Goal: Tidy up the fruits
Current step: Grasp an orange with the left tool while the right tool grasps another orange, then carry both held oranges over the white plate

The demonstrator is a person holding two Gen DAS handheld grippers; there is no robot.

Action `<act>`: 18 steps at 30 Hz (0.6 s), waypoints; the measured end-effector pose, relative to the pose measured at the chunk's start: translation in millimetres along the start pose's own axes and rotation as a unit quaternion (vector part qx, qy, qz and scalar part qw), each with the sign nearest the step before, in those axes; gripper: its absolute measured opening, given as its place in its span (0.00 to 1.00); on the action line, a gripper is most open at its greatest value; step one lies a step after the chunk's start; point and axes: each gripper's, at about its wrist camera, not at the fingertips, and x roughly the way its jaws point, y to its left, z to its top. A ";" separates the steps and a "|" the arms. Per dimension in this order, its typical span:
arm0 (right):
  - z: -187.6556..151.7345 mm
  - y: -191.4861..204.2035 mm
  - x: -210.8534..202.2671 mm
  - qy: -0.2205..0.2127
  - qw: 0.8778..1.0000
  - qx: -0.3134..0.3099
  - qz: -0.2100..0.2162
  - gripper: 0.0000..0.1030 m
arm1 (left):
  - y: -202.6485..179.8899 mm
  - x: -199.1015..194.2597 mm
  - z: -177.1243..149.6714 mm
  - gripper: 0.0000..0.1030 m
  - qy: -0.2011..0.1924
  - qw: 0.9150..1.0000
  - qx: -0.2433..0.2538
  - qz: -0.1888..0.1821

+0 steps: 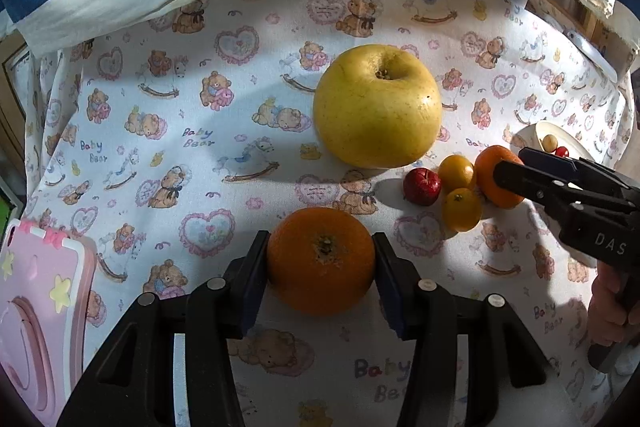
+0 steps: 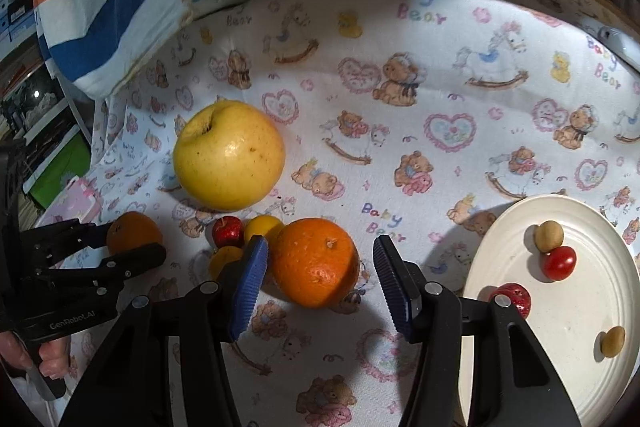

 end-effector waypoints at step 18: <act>-4.0 3.8 -16.9 -0.038 0.999 -0.003 -0.015 0.47 | -13.0 -45.1 -6.7 0.46 -0.111 0.994 0.023 0.009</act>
